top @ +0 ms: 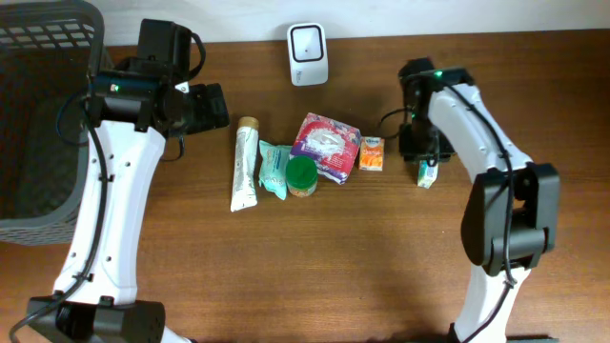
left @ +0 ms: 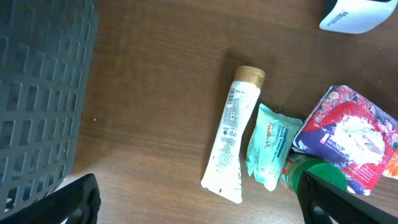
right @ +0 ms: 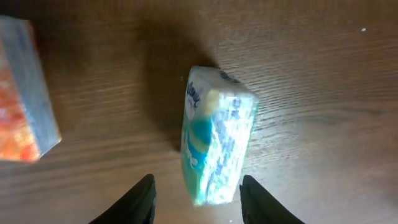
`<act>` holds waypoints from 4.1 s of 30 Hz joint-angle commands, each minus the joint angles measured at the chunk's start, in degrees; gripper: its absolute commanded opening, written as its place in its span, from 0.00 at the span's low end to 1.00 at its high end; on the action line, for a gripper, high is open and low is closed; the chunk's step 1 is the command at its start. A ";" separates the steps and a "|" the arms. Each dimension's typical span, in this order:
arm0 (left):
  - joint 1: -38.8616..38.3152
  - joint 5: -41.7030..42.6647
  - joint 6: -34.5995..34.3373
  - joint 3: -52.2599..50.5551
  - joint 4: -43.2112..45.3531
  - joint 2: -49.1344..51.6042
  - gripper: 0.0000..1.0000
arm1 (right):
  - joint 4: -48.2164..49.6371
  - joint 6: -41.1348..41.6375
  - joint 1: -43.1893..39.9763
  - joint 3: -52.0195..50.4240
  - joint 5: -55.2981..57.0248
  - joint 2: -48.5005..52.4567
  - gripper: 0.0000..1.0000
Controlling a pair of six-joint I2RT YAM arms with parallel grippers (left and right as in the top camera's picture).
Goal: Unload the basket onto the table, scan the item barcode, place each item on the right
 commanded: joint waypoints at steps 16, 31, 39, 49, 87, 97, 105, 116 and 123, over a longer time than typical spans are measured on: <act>-0.11 -0.61 0.26 -0.02 -0.31 0.00 0.99 | 10.86 -1.86 -12.44 -9.73 -7.21 -0.59 0.31; -0.11 -0.61 0.26 -0.02 -0.31 0.00 0.99 | 9.03 -16.00 -22.43 -4.11 -43.93 -0.66 0.38; -0.11 -0.61 0.26 -0.02 -0.35 0.00 0.99 | 5.22 -19.21 -23.91 -3.43 -28.24 -0.55 0.52; -0.11 -0.59 0.26 -0.02 -0.33 0.00 0.99 | 14.43 -19.12 -23.89 -13.77 -28.02 -0.55 0.50; -0.11 -0.59 0.26 -0.02 -0.33 0.00 0.99 | 10.99 -28.11 2.82 18.21 -4.68 -0.66 0.04; -0.11 -0.59 0.26 -0.02 -0.33 0.00 0.99 | 56.39 -48.76 13.29 17.00 2.67 6.93 0.04; -0.11 -0.59 0.26 -0.02 -0.33 0.00 0.99 | 71.38 -58.12 14.01 17.00 1.70 17.27 0.04; -0.11 -0.61 0.26 -0.02 -0.33 0.00 0.99 | 58.49 -26.73 9.44 27.12 -0.31 16.13 0.04; -0.15 -0.61 0.26 -0.02 -0.33 0.00 0.99 | 30.51 -4.70 -12.09 39.04 -12.52 16.15 0.04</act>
